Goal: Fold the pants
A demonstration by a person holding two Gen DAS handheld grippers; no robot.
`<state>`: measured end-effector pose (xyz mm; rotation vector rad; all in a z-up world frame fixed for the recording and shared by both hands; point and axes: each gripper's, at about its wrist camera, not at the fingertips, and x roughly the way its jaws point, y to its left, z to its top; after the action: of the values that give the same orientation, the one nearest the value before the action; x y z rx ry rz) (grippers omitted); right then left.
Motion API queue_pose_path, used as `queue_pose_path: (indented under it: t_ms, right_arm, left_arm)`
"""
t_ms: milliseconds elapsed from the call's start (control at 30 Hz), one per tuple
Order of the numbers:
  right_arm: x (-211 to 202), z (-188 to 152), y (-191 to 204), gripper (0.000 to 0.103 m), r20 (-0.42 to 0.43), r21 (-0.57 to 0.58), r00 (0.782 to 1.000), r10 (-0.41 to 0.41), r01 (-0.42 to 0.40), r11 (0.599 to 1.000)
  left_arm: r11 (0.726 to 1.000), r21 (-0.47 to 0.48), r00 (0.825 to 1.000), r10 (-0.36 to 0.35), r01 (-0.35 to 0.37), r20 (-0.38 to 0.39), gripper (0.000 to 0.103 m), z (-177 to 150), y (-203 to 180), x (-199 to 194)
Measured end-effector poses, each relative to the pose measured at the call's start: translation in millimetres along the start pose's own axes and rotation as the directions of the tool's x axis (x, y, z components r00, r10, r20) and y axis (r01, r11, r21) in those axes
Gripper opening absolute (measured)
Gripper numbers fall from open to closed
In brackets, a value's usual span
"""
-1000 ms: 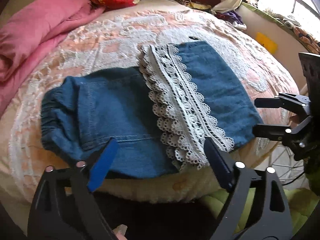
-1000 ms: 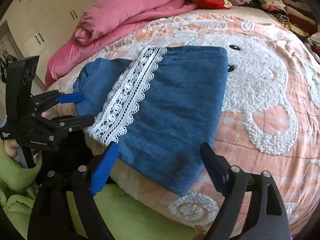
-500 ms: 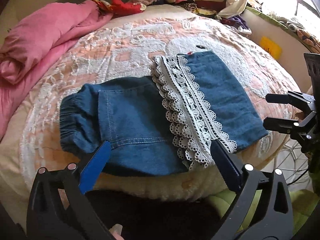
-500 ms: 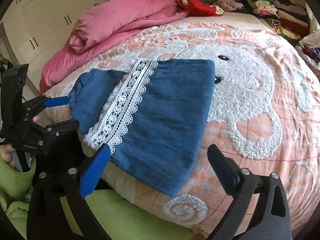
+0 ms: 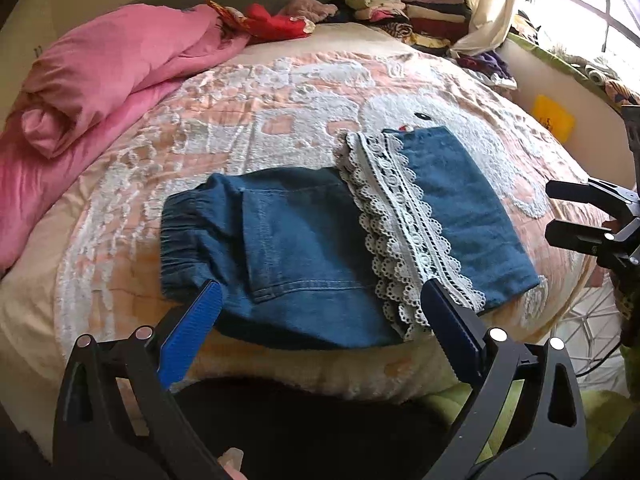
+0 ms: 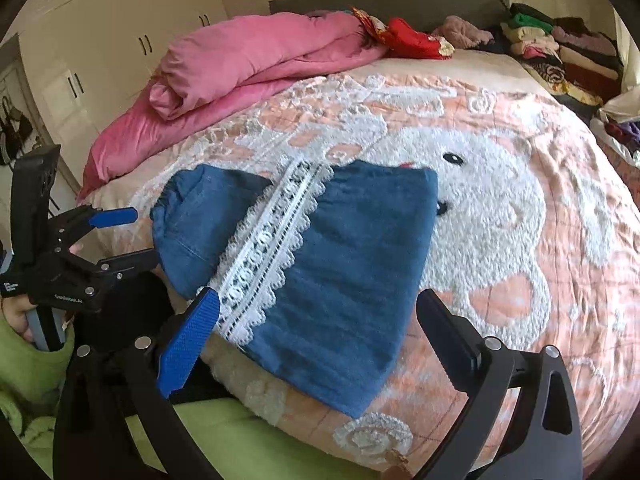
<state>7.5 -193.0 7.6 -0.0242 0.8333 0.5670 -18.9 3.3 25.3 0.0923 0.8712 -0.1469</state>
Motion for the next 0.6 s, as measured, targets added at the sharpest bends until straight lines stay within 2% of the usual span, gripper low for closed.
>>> queue_pose_path:
  t_ms: [267, 600]
  right_arm:
    - [6, 24, 18, 0.098, 0.026, -0.035, 0.999, 0.045, -0.044, 0.998]
    - [36, 57, 50, 0.098, 0.004, -0.123, 0.996, 0.087, -0.085, 0.989]
  left_arm:
    - [0.999, -0.048, 1.000, 0.016, -0.015, 0.011, 0.093, -2, 19, -3]
    - [0.992, -0.126, 1.000, 0.018, -0.019, -0.002, 0.093, -10, 49, 4]
